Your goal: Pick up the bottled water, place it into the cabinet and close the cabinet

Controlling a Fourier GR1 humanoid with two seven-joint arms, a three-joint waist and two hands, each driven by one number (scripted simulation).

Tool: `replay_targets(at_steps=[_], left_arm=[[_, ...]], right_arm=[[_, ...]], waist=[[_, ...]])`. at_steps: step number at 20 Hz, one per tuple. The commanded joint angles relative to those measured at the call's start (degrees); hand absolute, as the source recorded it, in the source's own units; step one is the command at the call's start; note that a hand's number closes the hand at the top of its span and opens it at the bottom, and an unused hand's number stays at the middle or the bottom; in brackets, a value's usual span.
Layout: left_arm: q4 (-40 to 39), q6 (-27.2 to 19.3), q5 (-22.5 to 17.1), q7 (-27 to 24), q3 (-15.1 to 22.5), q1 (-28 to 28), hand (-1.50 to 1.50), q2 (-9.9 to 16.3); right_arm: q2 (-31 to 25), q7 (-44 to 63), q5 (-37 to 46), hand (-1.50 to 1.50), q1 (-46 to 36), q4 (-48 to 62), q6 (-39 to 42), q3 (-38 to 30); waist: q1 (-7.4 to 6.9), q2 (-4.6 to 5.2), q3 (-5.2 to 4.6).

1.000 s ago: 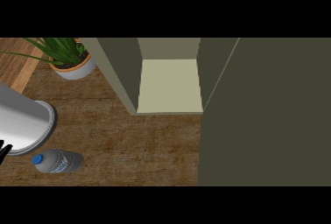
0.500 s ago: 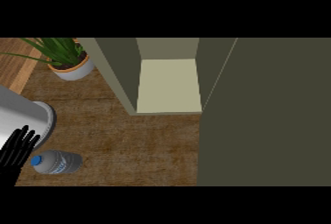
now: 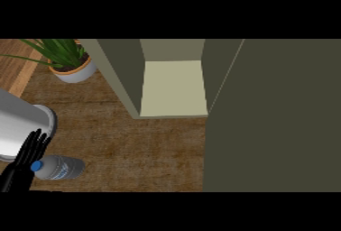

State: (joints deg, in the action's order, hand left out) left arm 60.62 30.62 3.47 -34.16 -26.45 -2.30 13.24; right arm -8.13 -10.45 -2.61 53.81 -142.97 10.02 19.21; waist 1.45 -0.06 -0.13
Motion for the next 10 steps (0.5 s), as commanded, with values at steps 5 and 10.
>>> replay_targets(at_steps=[5, 10], left_arm=[[-16.7, 4.4, 2.6, -8.3, 4.0, 5.9, -1.5, 1.5], [-23.6, 6.0, 3.2, -15.0, 6.0, 6.8, -1.5, 1.9]], right_arm=[[-1.6, -2.7, -0.7, -1.5, 4.9, -5.7, 1.1, 0.7], [-1.5, 0.3, -0.6, -1.5, 4.7, -7.2, -0.5, 1.2]], waist=[[0.69, -0.01, -0.06], [0.2, 0.19, -0.15]])
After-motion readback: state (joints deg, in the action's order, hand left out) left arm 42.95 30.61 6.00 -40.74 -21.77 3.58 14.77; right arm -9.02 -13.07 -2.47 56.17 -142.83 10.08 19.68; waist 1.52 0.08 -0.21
